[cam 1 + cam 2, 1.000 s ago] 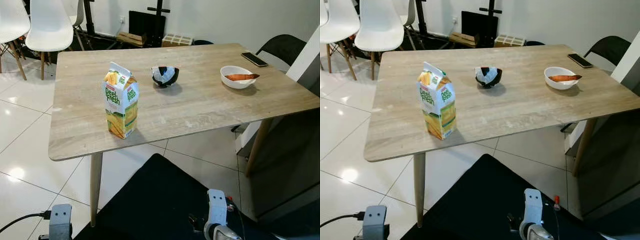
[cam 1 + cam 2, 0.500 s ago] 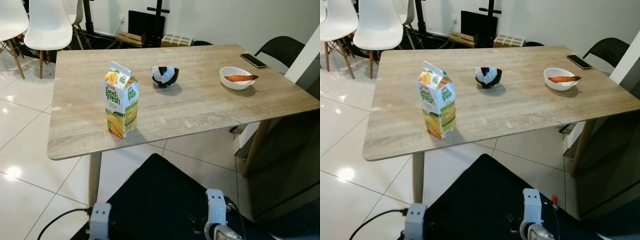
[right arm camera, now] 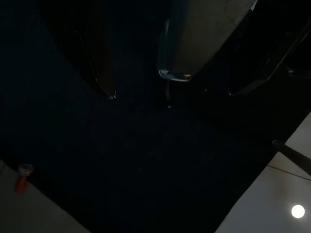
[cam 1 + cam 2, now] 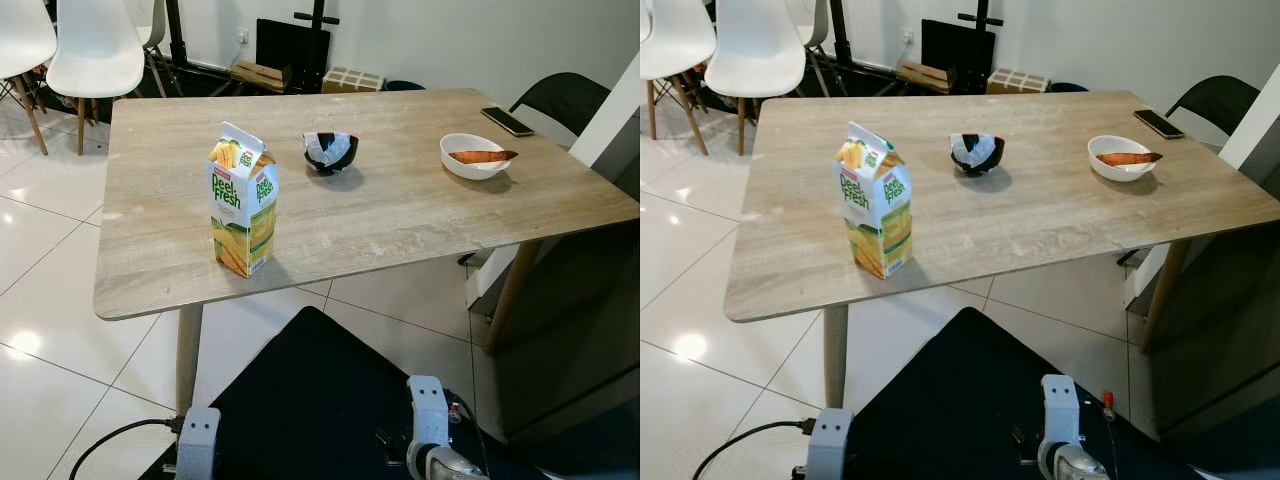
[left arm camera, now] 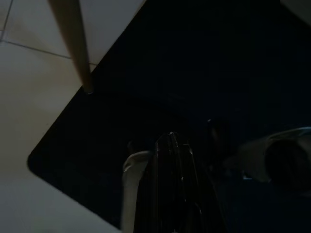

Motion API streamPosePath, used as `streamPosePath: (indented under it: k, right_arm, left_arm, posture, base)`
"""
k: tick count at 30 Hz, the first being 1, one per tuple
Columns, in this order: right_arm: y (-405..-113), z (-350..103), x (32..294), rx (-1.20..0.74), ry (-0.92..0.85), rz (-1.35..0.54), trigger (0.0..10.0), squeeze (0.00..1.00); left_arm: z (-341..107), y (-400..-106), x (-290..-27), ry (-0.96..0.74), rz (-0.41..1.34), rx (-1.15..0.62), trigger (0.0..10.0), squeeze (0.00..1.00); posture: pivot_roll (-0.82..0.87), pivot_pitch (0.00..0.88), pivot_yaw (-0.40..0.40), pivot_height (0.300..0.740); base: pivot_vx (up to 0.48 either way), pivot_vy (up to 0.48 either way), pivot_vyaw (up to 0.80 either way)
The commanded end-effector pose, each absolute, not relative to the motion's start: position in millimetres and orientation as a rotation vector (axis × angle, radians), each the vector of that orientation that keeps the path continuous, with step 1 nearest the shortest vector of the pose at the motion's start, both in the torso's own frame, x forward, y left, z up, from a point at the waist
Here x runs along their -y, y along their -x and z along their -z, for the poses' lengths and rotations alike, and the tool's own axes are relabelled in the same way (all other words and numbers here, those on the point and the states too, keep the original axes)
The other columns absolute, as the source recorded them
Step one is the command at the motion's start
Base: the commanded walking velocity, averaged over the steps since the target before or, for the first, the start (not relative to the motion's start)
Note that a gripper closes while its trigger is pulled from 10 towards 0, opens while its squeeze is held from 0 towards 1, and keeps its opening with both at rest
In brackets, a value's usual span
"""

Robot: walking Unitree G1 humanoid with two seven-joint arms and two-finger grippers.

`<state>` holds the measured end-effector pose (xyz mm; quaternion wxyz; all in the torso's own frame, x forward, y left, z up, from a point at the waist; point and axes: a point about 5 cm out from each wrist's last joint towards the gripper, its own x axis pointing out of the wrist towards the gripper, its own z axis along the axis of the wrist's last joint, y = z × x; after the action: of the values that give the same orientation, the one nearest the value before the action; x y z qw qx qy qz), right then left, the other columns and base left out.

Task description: Restocking fridge

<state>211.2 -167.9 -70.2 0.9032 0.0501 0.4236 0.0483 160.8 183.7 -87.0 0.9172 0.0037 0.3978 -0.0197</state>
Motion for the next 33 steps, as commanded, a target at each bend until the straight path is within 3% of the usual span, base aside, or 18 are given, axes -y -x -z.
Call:
streamPosePath:
  k: [1,17,25,33]
  right_arm:
    - [-207,72,171,-0.892,-0.099,-0.090,10.0,0.00]
    - [-203,75,168,-0.896,-0.130,-0.062,10.0,0.00]
    - [-204,74,173,-0.900,-0.099,-0.070,10.0,0.00]
    - [-207,72,174,-0.898,-0.057,-0.106,10.0,0.00]
  left_arm:
    - [92,-148,-193,-0.015,0.021,-0.867,10.0,0.00]
    - [92,-133,-216,-0.039,0.024,-0.893,10.0,0.00]
    - [92,-140,-205,-0.027,0.039,-0.868,10.0,0.00]
    - [87,-167,-182,-0.015,0.050,-0.846,10.0,0.00]
  posture:
    - [0.02,0.050,-0.100,0.740]
    - [0.01,0.048,-0.068,0.740]
    - [0.00,0.046,-0.080,0.740]
    - [0.00,0.044,-0.107,0.740]
  base:
    - [0.000,0.000,0.00]
    - [0.000,0.000,0.00]
    - [0.000,0.000,0.00]
    - [0.000,0.000,0.00]
